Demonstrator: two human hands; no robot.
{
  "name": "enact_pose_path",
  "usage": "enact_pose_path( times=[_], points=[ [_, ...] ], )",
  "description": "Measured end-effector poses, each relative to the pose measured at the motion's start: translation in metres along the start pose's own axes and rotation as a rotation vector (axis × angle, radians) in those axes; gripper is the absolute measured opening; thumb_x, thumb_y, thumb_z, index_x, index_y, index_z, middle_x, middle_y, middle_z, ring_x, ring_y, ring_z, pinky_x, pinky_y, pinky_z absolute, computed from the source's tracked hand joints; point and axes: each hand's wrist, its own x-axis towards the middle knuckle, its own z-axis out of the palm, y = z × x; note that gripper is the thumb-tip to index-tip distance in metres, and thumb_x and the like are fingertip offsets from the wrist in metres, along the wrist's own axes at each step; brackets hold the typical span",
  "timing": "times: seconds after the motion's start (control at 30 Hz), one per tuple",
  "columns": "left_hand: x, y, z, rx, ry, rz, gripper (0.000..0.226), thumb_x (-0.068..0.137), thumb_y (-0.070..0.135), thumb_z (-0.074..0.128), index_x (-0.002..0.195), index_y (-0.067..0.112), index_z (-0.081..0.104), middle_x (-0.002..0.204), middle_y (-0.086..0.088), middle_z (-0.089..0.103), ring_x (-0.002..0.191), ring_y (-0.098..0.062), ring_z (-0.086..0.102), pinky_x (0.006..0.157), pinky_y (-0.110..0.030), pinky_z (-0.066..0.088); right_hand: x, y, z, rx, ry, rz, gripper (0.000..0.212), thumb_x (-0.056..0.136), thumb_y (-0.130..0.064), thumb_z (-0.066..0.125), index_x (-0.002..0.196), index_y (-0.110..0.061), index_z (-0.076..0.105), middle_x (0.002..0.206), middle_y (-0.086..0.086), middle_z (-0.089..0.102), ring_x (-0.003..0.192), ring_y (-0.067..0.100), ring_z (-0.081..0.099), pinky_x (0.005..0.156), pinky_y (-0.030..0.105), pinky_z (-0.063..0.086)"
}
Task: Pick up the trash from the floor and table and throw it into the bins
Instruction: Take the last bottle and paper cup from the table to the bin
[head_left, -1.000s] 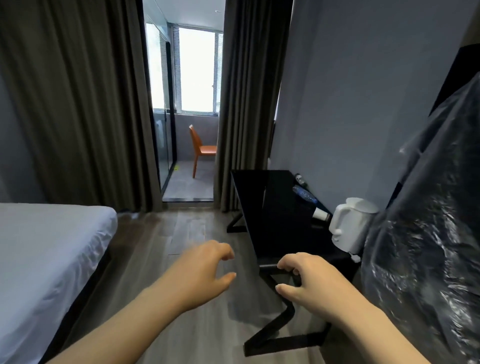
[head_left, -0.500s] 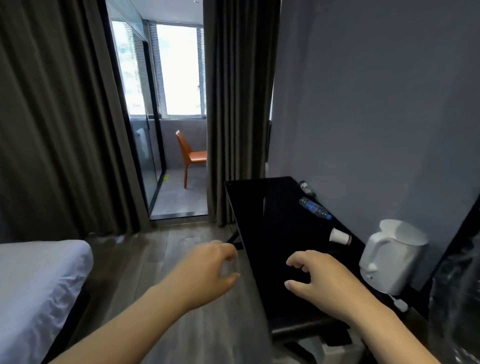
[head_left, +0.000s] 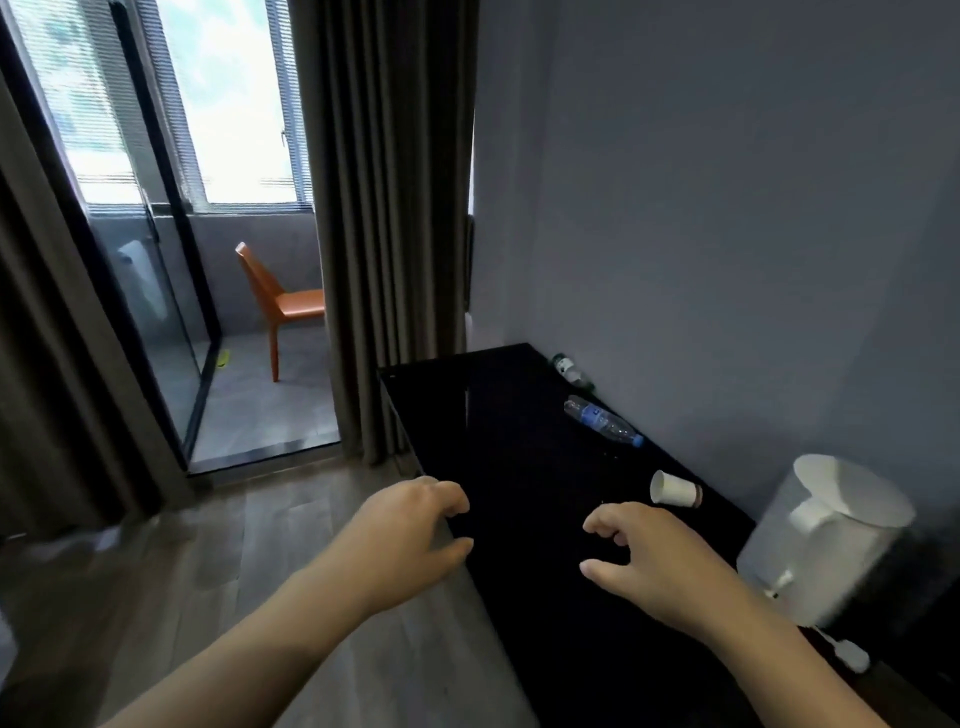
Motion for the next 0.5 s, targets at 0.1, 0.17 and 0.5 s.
enact_pose_path(
  times=[0.1, 0.17, 0.5],
  points=[
    [0.047, -0.038, -0.007, -0.031, -0.029, 0.045, 0.034, 0.088, 0.043, 0.058, 0.119, 0.03, 0.056, 0.113, 0.014, 0.056, 0.103, -0.005, 0.056, 0.086, -0.017, 0.045, 0.04, -0.012, 0.005, 0.003, -0.007, 0.089, 0.044, 0.086, -0.045, 0.063, 0.128, -0.034, 0.054, 0.126, -0.015, 0.054, 0.112, 0.0, 0.052, 0.09, 0.018, 0.045],
    [0.082, -0.056, -0.01, -0.045, -0.027, 0.088, 0.034, 0.087, 0.043, 0.059, 0.118, 0.029, 0.057, 0.106, 0.015, 0.054, 0.097, -0.004, 0.055, 0.083, -0.016, 0.044, 0.062, -0.017, 0.006, 0.009, 0.01, 0.14, 0.044, 0.085, -0.045, 0.063, 0.127, -0.034, 0.053, 0.125, -0.016, 0.054, 0.112, 0.0, 0.052, 0.092, 0.02, 0.046],
    [0.223, -0.109, 0.028, -0.097, -0.186, 0.235, 0.036, 0.087, 0.045, 0.059, 0.12, 0.031, 0.055, 0.112, 0.016, 0.055, 0.101, -0.002, 0.055, 0.09, -0.021, 0.049, 0.161, 0.03, 0.013, 0.073, 0.033, 0.362, 0.041, 0.084, -0.046, 0.065, 0.123, -0.035, 0.055, 0.117, -0.017, 0.055, 0.103, -0.001, 0.052, 0.084, 0.016, 0.044]
  ],
)
